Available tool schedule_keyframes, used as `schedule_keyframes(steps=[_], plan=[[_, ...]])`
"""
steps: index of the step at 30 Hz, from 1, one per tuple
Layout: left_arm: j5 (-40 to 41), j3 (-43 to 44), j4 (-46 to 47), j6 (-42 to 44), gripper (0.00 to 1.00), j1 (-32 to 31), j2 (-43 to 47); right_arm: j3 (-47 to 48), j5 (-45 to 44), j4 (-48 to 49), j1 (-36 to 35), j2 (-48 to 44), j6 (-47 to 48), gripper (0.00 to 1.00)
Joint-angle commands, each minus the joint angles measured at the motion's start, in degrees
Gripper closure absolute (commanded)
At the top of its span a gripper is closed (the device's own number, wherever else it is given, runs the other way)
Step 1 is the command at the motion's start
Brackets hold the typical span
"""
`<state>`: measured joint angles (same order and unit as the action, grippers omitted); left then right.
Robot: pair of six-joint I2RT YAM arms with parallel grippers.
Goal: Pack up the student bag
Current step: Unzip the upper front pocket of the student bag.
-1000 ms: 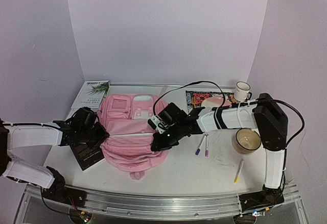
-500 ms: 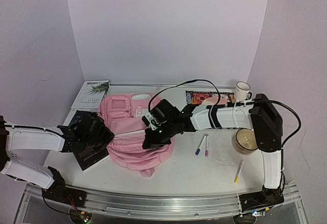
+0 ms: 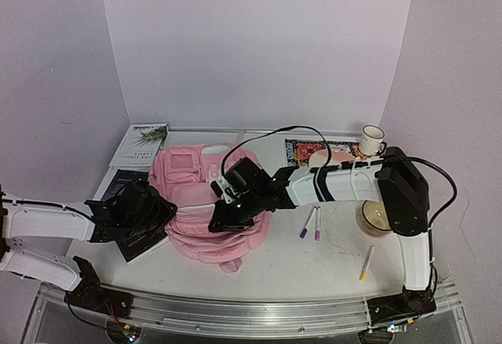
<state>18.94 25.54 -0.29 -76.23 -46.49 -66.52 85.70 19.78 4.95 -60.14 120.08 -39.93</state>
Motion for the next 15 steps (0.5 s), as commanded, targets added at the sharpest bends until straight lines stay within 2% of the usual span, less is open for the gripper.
schedule_keyframes(steps=[1,4,8,15], plan=[[5.32,1.45,-3.57,6.23,0.50,-0.44,5.94,-3.43,-3.48,2.14,-0.20,-6.44,1.33,0.75],[6.76,2.90,-7.86,10.64,0.37,-0.44,8.74,-5.63,-5.50,2.18,0.21,-8.88,1.82,0.71],[6.96,5.54,-12.11,17.47,0.25,-0.44,10.24,-9.48,-7.69,2.98,1.20,-12.52,1.60,0.66],[0.98,9.15,-14.53,24.90,0.19,-0.69,9.68,-16.92,-10.70,7.25,3.97,-16.99,-1.28,0.56]])
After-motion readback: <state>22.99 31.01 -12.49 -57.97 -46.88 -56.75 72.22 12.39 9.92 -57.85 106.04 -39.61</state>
